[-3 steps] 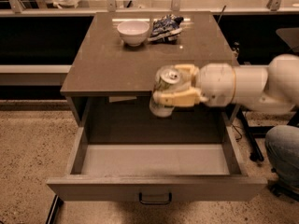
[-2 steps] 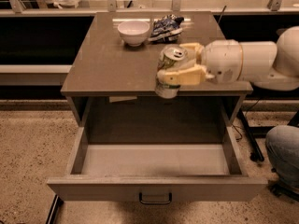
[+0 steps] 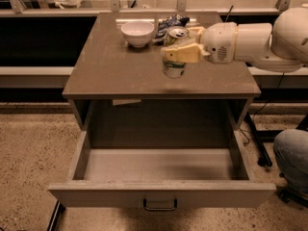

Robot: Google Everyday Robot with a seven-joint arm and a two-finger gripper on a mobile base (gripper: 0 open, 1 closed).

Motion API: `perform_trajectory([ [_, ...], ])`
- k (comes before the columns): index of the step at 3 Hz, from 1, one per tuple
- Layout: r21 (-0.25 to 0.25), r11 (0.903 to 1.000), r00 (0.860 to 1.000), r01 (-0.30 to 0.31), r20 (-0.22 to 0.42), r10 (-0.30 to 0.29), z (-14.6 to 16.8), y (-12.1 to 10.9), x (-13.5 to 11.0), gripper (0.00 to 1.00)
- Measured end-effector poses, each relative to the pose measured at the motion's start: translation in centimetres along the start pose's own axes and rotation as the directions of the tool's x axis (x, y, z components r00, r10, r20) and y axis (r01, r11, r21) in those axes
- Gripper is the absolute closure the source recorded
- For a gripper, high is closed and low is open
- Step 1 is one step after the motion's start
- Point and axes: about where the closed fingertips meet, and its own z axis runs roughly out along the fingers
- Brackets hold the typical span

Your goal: Pick 7up can from top drawer and place on counter

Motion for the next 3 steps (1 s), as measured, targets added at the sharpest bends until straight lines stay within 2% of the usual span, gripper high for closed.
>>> perform_trajectory([
  [1,0.1,0.9935,0.998,-0.054,-0.028,0.057,1.2,-2.9,2.1,1.0],
  [2,0.1,0.9935,0.998,-0.054,-0.028,0.057,1.2,-2.9,2.1,1.0],
  [3,0.094,0.9955,1.0,-0.013,-0.012,0.014,2.5,-3.7,2.5,1.0],
])
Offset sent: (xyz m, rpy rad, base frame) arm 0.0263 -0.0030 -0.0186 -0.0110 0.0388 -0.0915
